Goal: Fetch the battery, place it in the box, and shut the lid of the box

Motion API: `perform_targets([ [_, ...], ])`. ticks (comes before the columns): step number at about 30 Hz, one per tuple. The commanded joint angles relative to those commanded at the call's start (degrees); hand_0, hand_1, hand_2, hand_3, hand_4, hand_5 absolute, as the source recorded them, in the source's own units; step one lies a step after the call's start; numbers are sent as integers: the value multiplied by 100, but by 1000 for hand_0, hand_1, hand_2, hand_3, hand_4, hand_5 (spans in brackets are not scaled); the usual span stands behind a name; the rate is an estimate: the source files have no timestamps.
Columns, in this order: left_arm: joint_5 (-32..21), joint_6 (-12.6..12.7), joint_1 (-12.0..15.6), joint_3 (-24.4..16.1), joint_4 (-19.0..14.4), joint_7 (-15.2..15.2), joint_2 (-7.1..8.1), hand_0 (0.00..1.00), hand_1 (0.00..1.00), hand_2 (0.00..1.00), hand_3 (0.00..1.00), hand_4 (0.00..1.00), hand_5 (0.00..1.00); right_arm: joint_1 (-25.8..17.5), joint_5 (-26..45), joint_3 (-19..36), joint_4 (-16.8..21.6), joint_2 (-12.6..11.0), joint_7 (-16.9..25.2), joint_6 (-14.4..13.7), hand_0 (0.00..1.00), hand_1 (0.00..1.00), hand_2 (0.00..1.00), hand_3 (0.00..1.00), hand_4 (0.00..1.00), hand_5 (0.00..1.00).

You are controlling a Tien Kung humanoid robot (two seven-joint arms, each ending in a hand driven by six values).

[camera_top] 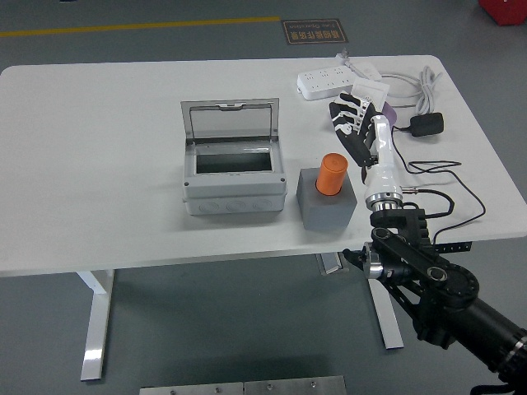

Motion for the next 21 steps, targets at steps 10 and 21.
perform_targets([
  [10, -26, 0, -27, 77, 0, -5, -11, 624, 757, 668, 727, 676, 213, -13, 149, -347, -139, 31, 10, 32, 600, 599, 541, 610, 812, 515],
  [21, -84, -1, -82, 203, -15, -49, -37, 623, 757, 668, 727, 675, 214, -29, 6, -626, -320, -1, -216, 276, 585, 592, 526, 592, 813, 496],
])
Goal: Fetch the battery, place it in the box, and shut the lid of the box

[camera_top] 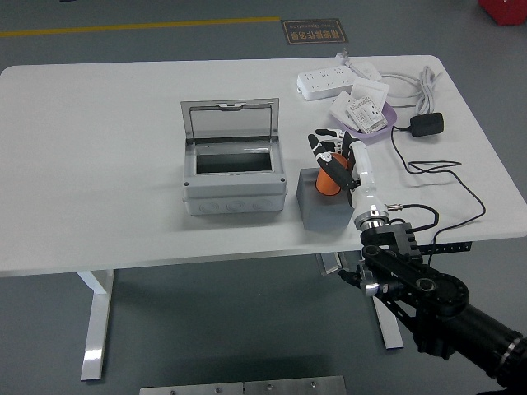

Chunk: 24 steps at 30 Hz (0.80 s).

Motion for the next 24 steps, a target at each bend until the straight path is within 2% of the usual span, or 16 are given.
perform_targets([
  [4, -2, 3, -11, 23, 1, -1, -1, 623, 757, 668, 727, 675, 214, -6, -74, -59, -52, 0, -69, 63, 585, 592, 526, 592, 813, 496],
  [5, -2, 4, -13, 31, 2, -1, -2, 623, 757, 667, 726, 675, 215, -5, -89, -72, -63, -2, -86, 79, 607, 616, 557, 646, 790, 298],
  [10, 32, 3, -20, 9, -3, 0, 1, 623, 757, 667, 726, 675, 215, -13, -130, -100, -108, -20, -147, 131, 607, 616, 557, 646, 790, 298],
  [11, 37, 4, -20, 6, -4, -1, 2, 623, 757, 668, 727, 675, 214, -18, -135, -104, -116, -26, -156, 134, 588, 624, 576, 674, 711, 222],
  [24, 44, 11, -18, -12, 4, -12, 36, 622, 762, 669, 723, 674, 213, -62, -154, -110, -110, -77, -189, 104, 587, 635, 603, 687, 709, 212],
])
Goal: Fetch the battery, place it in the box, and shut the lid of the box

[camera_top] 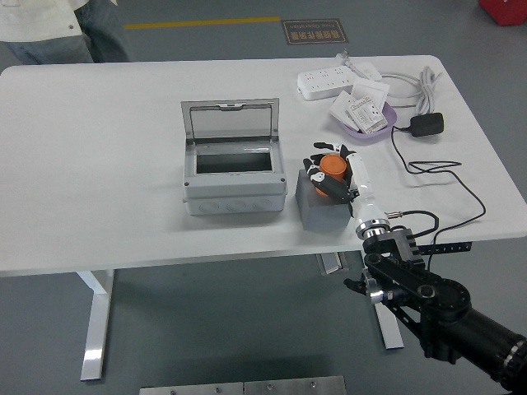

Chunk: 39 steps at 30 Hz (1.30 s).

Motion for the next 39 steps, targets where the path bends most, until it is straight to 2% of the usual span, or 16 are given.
perform_targets([
  [9, 6, 0, -5, -44, 2, -11, 19, 621, 760, 668, 723, 672, 209, -27, 75, -45, -9, -21, -19, 25, 587, 636, 602, 682, 683, 221],
  [10, 5, 0, -4, -46, 2, -12, 22, 616, 761, 669, 722, 675, 203, -30, 90, -54, -9, -23, -18, 26, 630, 618, 570, 626, 392, 116],
  [15, -8, 4, 0, -46, 6, -18, 33, 616, 761, 669, 722, 675, 203, -37, 166, -101, 4, -25, -27, 7, 630, 618, 570, 626, 392, 116],
  [16, -9, 5, 0, -48, 7, -20, 34, 617, 762, 670, 722, 675, 202, -36, 172, -111, 8, -26, -38, 3, 545, 488, 434, 449, 243, 69],
  [22, -9, 13, 5, -64, 10, -29, 35, 617, 762, 670, 722, 675, 202, -38, 184, -160, 21, -30, -86, -6, 545, 488, 434, 449, 243, 69],
  [23, -9, 14, 6, -67, 11, -30, 36, 616, 764, 673, 722, 675, 199, -37, 185, -167, 24, -30, -90, -9, 367, 290, 284, 276, 2, 2],
  [28, 4, 27, 8, -89, 11, -40, 36, 616, 764, 673, 722, 675, 199, -28, 187, -176, 51, -34, -87, -44, 367, 290, 284, 276, 2, 2],
  [29, 13, 28, 9, -98, 11, -39, 35, 615, 764, 674, 723, 678, 199, -24, 186, -174, 60, -36, -84, -56, 225, 206, 239, 223, 2, 2],
  [39, 31, 45, 6, -85, 12, -44, 39, 614, 764, 675, 724, 681, 201, 32, 46, -63, 271, -95, -105, -119, 220, 204, 237, 222, 2, 2],
])
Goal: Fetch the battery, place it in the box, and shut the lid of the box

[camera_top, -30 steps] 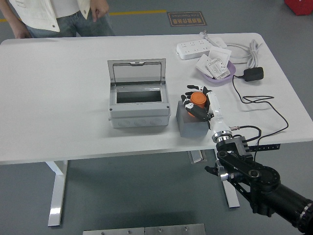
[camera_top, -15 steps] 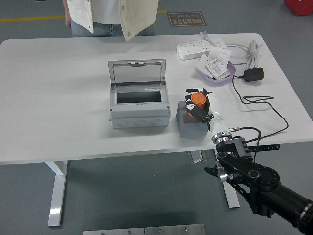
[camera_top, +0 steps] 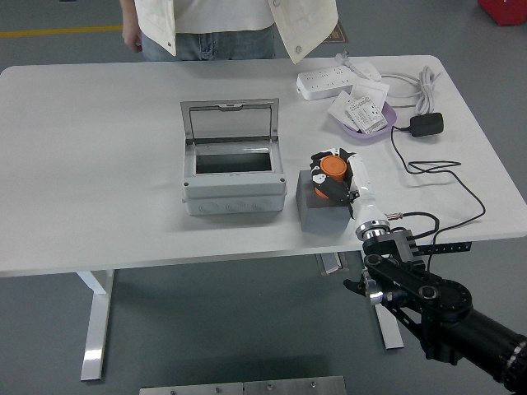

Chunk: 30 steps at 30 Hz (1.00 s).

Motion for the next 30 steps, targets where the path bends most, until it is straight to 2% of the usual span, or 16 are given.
perform_targets([
  [15, 25, 27, -10, 6, 0, -1, 20, 614, 765, 679, 727, 686, 202, 183, -556, 114, 616, -204, -269, -71, 216, 202, 231, 223, 2, 2],
  [19, 46, 29, -7, -12, 0, 12, 23, 614, 766, 681, 728, 691, 210, 285, -1150, 11, 915, -284, -688, -101, 215, 203, 231, 225, 2, 2],
  [23, 84, 22, -2, -53, 0, 39, 26, 614, 766, 681, 728, 691, 210, 484, -1785, -100, 1134, -364, -1126, -11, 215, 203, 231, 225, 2, 2],
  [25, 117, 14, 0, -94, 0, 68, 32, 614, 766, 681, 728, 691, 210, 642, -2198, -182, 1225, -404, -1399, 101, 215, 203, 231, 225, 2, 2],
  [30, 434, -5, 10, -451, 0, 242, 69, 615, 766, 682, 728, 693, 215, 1187, -3340, -553, 1363, -451, -2146, 597, 204, 202, 231, 225, 2, 2],
])
